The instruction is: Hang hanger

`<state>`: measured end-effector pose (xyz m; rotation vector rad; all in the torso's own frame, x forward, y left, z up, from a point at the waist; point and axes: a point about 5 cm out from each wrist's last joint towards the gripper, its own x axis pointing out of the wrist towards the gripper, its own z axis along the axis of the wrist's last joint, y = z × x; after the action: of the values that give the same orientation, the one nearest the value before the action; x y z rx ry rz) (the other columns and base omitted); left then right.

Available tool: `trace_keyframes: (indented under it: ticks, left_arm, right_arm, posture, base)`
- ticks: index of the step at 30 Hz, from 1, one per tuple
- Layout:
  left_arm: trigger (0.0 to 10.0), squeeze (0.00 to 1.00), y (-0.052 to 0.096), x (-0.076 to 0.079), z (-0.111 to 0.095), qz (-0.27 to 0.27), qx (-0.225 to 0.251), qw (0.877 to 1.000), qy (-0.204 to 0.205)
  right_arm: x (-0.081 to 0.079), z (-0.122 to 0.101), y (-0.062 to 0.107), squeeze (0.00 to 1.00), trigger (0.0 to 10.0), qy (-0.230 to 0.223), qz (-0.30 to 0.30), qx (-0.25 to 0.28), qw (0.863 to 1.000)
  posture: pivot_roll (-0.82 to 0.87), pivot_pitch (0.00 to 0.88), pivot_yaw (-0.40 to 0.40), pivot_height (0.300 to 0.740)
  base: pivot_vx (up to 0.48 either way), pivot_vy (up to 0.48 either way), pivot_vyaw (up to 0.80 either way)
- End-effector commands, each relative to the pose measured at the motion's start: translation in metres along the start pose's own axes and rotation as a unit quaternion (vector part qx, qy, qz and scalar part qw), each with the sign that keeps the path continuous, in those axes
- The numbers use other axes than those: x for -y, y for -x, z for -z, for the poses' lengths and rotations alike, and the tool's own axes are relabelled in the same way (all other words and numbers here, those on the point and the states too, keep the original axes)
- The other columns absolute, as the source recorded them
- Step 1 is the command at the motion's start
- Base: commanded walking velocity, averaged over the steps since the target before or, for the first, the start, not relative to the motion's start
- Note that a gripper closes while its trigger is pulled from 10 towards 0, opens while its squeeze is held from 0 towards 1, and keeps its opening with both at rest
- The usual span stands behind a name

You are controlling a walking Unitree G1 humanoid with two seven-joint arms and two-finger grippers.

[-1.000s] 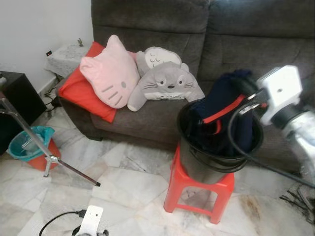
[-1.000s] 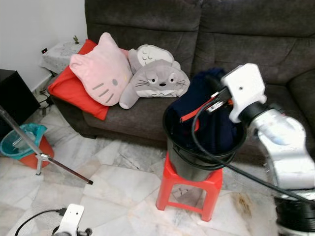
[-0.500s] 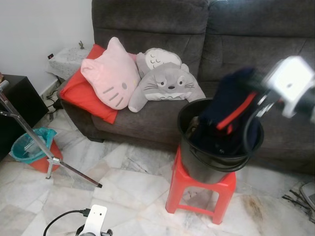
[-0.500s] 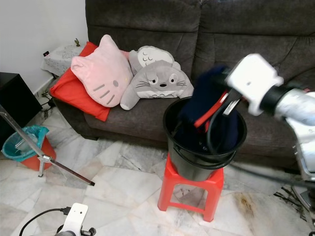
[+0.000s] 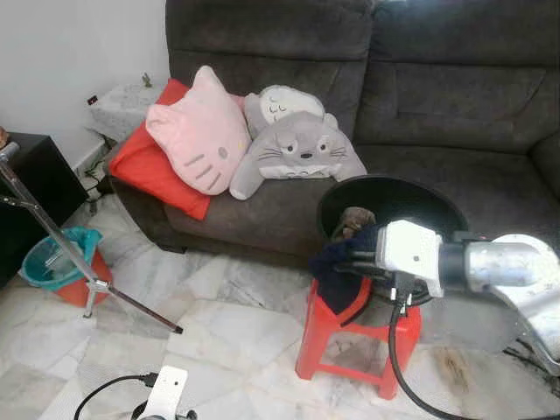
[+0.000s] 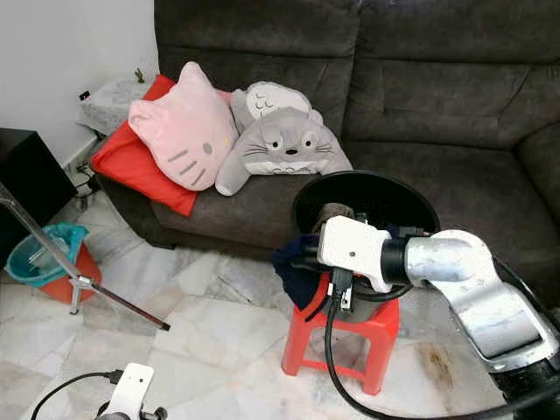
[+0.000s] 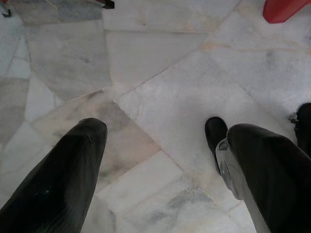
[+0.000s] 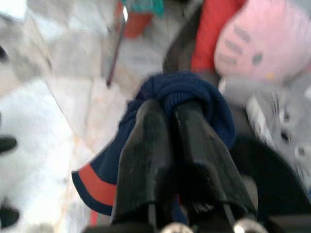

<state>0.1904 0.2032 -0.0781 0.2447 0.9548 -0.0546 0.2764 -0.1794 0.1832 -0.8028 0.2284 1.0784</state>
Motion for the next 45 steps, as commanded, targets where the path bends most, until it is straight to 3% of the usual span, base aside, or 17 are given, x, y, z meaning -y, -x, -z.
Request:
trace_keyframes:
  ticks: [1, 3, 4, 8, 9, 12, 13, 20, 24, 26, 27, 28, 31, 34, 37, 40, 45]
  left_arm:
    - [10.0, 0.0, 0.001, -0.005, 0.003, -0.003, -0.007, 1.0, -0.001]
    - [10.0, 0.0, 0.001, -0.005, 0.004, -0.003, -0.008, 1.0, -0.001]
    - [10.0, 0.0, 0.001, -0.005, 0.004, -0.003, -0.008, 1.0, -0.002]
    - [10.0, 0.0, 0.001, -0.005, 0.004, -0.003, -0.009, 1.0, -0.003]
    - [10.0, 0.0, 0.001, -0.005, 0.004, -0.003, -0.009, 1.0, -0.003]
    - [10.0, 0.0, 0.001, -0.004, 0.004, -0.003, -0.008, 1.0, -0.004]
    - [10.0, 0.0, 0.001, -0.004, 0.004, -0.003, -0.008, 1.0, -0.003]
    - [10.0, 0.0, 0.001, -0.003, 0.007, -0.002, -0.011, 1.0, -0.004]
    - [10.0, 0.0, 0.002, -0.003, 0.009, -0.003, -0.012, 1.0, -0.005]
    - [10.0, 0.0, 0.002, -0.002, 0.009, -0.003, -0.012, 1.0, -0.004]
    - [10.0, 0.0, 0.002, -0.002, 0.009, -0.003, -0.012, 1.0, -0.004]
    - [10.0, 0.0, 0.002, -0.003, 0.009, -0.003, -0.012, 1.0, -0.004]
    - [10.0, 0.0, 0.002, -0.003, 0.009, -0.004, -0.013, 1.0, -0.004]
    - [10.0, 0.0, 0.002, -0.003, 0.009, -0.004, -0.013, 1.0, -0.004]
    - [10.0, 0.0, 0.002, -0.003, 0.009, -0.005, -0.013, 1.0, -0.002]
    - [10.0, 0.0, 0.001, -0.003, 0.006, -0.005, -0.009, 1.0, -0.001]
    - [10.0, 0.0, 0.001, -0.003, 0.004, -0.005, -0.007, 1.0, -0.001]
  right_arm:
    - [-0.002, 0.013, -0.005, 0.0, 4.6, 0.0, 0.016, -0.032, 0.999]
    - [-0.002, 0.014, -0.005, 0.0, 4.9, -0.006, 0.022, -0.031, 0.999]
    - [-0.003, 0.014, -0.006, 0.0, 4.0, -0.009, 0.022, -0.028, 0.999]
    - [0.001, 0.005, -0.001, 0.0, 3.6, -0.002, 0.035, -0.011, 0.999]
    - [0.004, 0.004, 0.001, 0.0, 2.5, -0.002, 0.047, -0.009, 0.999]
    - [0.009, 0.006, 0.005, 0.0, 2.0, -0.006, 0.078, -0.014, 0.997]
    - [0.01, 0.008, 0.007, 0.0, 0.2, -0.009, 0.094, -0.017, 0.995]
    - [0.02, 0.007, 0.022, 0.0, 0.0, -0.024, 0.198, 0.003, 0.98]
    - [0.044, 0.014, 0.038, 0.0, 0.0, -0.034, 0.321, -0.027, 0.946]
    - [0.056, 0.024, 0.045, 0.0, 0.0, -0.053, 0.383, -0.051, 0.921]
    - [0.056, 0.024, 0.045, 0.0, 0.0, -0.053, 0.383, -0.051, 0.921]
    - [0.063, 0.028, 0.048, 0.0, 0.0, -0.057, 0.418, -0.067, 0.904]
    - [0.072, 0.031, 0.047, 0.0, 0.0, -0.045, 0.439, -0.088, 0.893]
    - [0.08, 0.028, 0.04, 0.0, 0.0, -0.047, 0.433, -0.069, 0.897]
    - [0.092, 0.019, 0.038, 0.0, 0.0, -0.038, 0.454, -0.055, 0.889]
    - [0.114, 0.013, 0.055, 0.0, 0.0, -0.019, 0.521, -0.071, 0.85]
    - [0.136, 0.006, 0.091, 0.0, 0.0, 0.01, 0.584, -0.078, 0.808]
  posture:
    - [-0.05, 0.0, 0.064, 0.74]
    - [-0.05, 0.0, 0.065, 0.74]
    - [-0.05, 0.0, 0.064, 0.74]
    - [-0.05, 0.0, 0.066, 0.74]
    - [-0.05, 0.0, 0.066, 0.74]
    - [-0.05, 0.0, 0.062, 0.74]
    - [-0.05, 0.0, 0.062, 0.74]
    - [-0.06, 0.0, 0.066, 0.74]
    - [-0.06, 0.0, 0.063, 0.74]
    - [-0.06, 0.0, 0.063, 0.74]
    - [-0.06, 0.0, 0.063, 0.74]
    - [-0.06, 0.0, 0.063, 0.74]
    - [-0.06, 0.0, 0.066, 0.74]
    - [-0.05, 0.0, 0.065, 0.74]
    - [-0.05, 0.0, 0.064, 0.74]
    - [-0.05, 0.0, 0.062, 0.74]
    - [-0.06, 0.0, 0.073, 0.74]
  base:
    - [0.0, 0.0, 0.0]
    - [0.0, 0.0, 0.0]
    - [0.0, 0.0, 0.0]
    - [0.0, 0.0, 0.0]
    - [0.0, 0.0, 0.0]
    - [0.0, 0.0, 0.0]
    - [0.0, 0.0, 0.0]
    - [0.0, 0.0, 0.0]
    - [0.0, 0.0, 0.0]
    - [0.0, 0.0, 0.0]
    - [0.0, 0.0, 0.0]
    - [0.0, 0.0, 0.0]
    - [0.0, 0.0, 0.0]
    - [0.0, 0.0, 0.0]
    - [0.0, 0.0, 0.0]
    - [0.0, 0.0, 0.0]
    - [0.0, 0.0, 0.0]
